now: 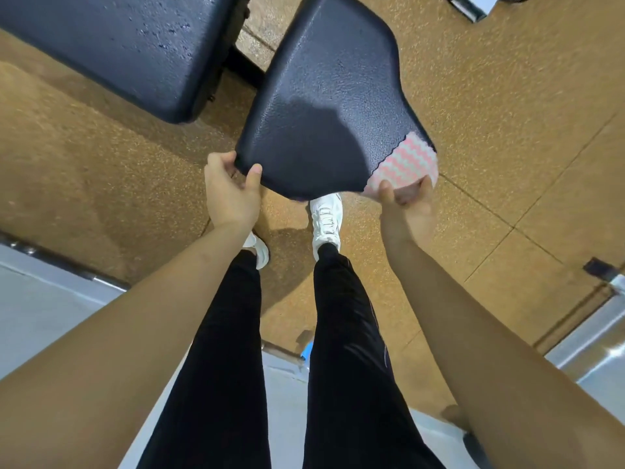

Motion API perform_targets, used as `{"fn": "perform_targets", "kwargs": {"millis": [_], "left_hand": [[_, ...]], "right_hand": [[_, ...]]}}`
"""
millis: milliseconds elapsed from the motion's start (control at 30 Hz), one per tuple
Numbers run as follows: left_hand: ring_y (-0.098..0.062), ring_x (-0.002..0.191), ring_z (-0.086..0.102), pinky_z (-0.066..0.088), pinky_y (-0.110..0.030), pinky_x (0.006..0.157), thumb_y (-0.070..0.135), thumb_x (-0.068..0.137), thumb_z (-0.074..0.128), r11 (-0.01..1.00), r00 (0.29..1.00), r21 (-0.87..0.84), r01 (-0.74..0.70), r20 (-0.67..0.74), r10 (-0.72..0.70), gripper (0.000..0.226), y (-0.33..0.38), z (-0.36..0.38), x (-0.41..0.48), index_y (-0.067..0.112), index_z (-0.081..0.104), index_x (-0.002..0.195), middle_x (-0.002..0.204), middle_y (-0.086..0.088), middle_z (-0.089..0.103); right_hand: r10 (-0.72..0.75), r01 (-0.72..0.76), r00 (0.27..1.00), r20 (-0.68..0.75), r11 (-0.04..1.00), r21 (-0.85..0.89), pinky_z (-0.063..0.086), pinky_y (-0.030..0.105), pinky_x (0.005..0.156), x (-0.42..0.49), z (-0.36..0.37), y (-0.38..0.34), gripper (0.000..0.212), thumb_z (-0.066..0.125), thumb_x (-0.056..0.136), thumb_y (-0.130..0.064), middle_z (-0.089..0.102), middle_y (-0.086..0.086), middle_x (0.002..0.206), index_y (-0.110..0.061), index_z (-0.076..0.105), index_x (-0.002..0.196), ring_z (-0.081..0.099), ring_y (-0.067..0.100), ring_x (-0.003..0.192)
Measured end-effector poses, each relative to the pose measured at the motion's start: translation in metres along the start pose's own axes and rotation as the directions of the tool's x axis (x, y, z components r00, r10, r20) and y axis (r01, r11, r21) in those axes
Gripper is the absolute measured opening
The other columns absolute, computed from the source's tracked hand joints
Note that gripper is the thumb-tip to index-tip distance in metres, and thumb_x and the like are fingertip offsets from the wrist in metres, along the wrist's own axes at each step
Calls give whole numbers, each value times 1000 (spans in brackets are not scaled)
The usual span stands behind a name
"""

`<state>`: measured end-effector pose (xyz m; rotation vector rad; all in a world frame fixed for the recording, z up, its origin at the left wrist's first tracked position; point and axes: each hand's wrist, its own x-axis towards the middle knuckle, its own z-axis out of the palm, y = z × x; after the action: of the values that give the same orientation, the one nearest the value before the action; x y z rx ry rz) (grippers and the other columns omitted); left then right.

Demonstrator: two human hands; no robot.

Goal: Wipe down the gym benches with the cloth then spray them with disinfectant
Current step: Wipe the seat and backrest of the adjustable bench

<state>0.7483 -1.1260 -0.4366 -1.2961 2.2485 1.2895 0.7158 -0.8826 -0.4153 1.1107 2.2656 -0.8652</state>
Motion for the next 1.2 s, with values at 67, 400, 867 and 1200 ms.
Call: {"fn": "perform_targets", "kwargs": {"millis": [67, 400, 867, 1200], "left_hand": [[3, 94, 57, 40, 2, 77, 26, 95, 69, 1000, 1000, -15, 14, -2, -14, 37, 0, 1, -1, 11, 54, 125, 126, -6, 58], [-26, 96, 73, 62, -51, 84, 26, 79, 79, 863, 922, -330, 383, 88, -376, 66, 14, 62, -55, 21, 38, 131, 102, 1, 66], [-13, 94, 76, 62, -24, 82, 38, 82, 86, 606, 605, -248, 756, 618, -502, 39, 63, 132, -78, 9, 74, 106, 101, -6, 80], [-13, 101, 75, 60, -26, 91, 26, 97, 71, 243, 621, -615, 750, 530, -577, 30, 40, 89, -91, 12, 66, 124, 120, -3, 74]], "right_hand": [[137, -134, 991, -8, 977, 169, 50, 28, 92, -4, 7, -3, 75, 74, 87, -46, 70, 0, 122, -19, 43, 149, 67, 18, 111], [245, -532, 822, 515, 653, 539, 47, 45, 110, 16, -15, -13, 52, 50, 105, -36, 71, 36, 93, 14, 55, 118, 73, 39, 101], [244, -440, 814, 527, 852, 284, 50, 38, 102, 38, -43, -7, 29, 68, 94, -39, 78, 6, 101, -14, 71, 108, 67, 24, 111], [-32, 25, 999, 30, 981, 192, 46, 32, 95, 24, -17, -7, 64, 81, 79, -28, 52, -3, 128, -19, 51, 136, 59, 20, 115]]}}
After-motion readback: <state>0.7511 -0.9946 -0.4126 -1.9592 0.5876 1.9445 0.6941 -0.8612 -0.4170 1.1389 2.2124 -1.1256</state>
